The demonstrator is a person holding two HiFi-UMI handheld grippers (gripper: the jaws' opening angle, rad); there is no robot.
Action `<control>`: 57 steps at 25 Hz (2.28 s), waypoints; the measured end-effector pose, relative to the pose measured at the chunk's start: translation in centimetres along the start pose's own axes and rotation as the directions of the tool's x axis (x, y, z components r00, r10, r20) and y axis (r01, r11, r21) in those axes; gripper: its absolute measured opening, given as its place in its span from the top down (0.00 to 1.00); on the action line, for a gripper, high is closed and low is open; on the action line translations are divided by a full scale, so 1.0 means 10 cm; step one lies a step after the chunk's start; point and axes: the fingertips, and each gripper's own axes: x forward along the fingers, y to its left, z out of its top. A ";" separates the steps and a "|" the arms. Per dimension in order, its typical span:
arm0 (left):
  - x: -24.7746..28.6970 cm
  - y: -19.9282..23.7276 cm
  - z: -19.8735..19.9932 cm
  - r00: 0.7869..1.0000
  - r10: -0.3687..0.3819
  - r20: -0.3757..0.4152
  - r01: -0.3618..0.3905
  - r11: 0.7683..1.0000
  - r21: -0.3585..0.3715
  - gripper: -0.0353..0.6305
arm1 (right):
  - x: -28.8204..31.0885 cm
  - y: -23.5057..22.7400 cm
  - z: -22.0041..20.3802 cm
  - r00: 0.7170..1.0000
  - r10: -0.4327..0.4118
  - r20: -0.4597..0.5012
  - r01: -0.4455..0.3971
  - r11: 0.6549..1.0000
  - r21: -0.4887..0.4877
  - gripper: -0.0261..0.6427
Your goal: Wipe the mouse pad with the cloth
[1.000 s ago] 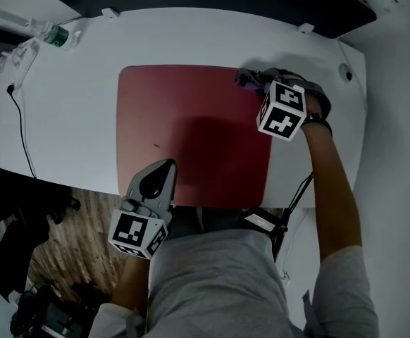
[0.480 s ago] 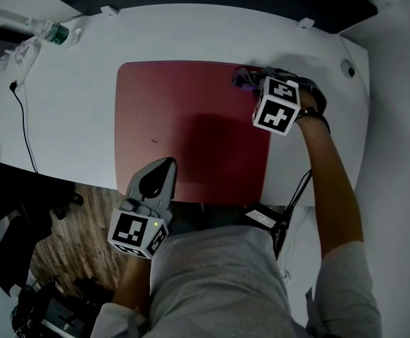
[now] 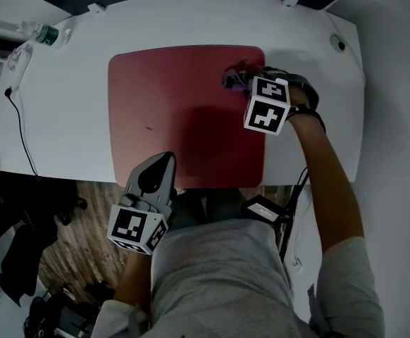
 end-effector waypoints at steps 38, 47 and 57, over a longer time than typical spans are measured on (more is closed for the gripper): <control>-0.83 -0.27 -0.34 0.974 -0.225 -0.032 0.227 0.966 0.126 0.92 | -0.35 2.14 0.13 0.998 0.053 -0.016 -0.050 0.986 0.159 0.83; -1.01 -0.31 -0.47 0.968 -0.248 -0.041 0.252 0.958 0.138 0.92 | -0.40 2.48 0.07 0.997 0.073 -0.011 -0.069 0.975 0.212 0.83; -1.11 -0.34 -0.53 0.966 -0.254 -0.038 0.257 0.952 0.169 0.92 | -0.39 2.51 0.08 0.998 0.062 -0.012 -0.057 0.968 0.246 0.83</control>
